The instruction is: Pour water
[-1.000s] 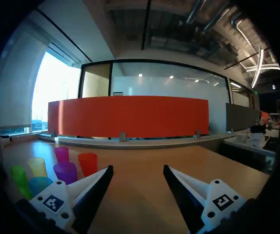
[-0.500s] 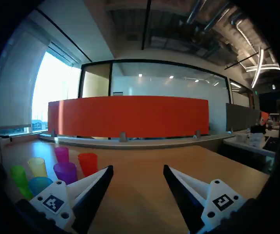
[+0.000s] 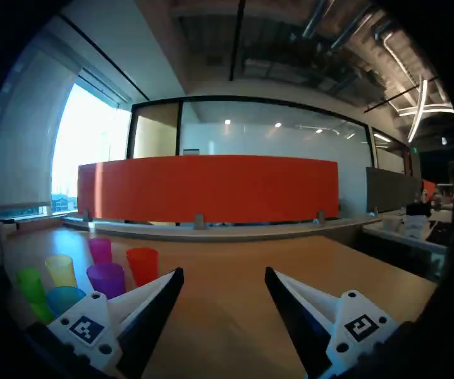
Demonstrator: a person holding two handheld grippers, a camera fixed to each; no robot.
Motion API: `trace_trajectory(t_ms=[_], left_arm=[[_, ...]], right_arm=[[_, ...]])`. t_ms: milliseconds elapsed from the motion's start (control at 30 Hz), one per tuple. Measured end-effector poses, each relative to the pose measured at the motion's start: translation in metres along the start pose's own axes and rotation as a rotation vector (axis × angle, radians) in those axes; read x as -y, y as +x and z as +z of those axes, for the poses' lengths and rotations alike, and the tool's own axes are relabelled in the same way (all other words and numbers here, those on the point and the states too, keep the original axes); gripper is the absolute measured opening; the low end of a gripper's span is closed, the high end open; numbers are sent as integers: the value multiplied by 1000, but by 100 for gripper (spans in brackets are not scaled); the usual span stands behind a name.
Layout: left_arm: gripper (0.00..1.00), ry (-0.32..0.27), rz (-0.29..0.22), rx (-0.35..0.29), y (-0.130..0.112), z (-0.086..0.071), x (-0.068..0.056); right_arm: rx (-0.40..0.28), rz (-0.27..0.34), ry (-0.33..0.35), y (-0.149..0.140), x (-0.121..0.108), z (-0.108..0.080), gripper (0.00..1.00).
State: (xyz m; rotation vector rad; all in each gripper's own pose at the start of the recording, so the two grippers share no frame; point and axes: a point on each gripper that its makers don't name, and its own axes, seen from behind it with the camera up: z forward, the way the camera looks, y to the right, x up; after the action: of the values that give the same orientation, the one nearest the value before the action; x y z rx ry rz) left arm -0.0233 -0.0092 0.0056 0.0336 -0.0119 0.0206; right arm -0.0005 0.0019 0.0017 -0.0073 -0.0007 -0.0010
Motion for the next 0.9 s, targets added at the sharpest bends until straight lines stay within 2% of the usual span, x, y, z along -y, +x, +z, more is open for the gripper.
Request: trace_trajectory(t_ms=[900], left_arm=[[84, 0, -2, -2, -4, 2, 0]], right_arm=[[0, 0, -4, -1, 1, -1, 99]])
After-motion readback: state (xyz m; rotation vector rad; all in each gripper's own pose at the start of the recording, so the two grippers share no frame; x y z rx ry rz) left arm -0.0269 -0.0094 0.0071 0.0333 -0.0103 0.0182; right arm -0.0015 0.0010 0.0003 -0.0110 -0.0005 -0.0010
